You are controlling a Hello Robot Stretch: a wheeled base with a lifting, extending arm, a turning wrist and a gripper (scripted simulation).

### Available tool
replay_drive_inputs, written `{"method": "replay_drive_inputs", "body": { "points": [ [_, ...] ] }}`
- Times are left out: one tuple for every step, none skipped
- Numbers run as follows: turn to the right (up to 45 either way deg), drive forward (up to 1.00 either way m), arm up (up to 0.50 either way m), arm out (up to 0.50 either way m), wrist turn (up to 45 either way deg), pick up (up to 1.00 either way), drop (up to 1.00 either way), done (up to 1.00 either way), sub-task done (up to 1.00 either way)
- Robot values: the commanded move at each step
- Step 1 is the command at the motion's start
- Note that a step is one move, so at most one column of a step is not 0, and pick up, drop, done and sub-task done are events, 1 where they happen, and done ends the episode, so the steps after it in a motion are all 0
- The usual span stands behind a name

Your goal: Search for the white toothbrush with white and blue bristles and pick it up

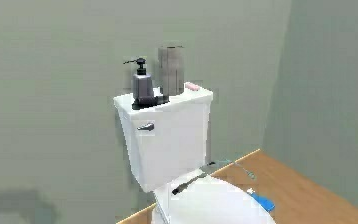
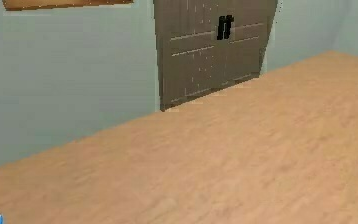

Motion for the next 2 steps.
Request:
{"method": "replay_drive_inputs", "body": {
  "points": [
    [-45.0,0.00,0.00,0.00,0.0,0.00,0.00,0.00,0.00],
    [-30.0,0.00,0.00,0.00,0.0,0.00,0.00,0.00,0.00]
  ]
}}
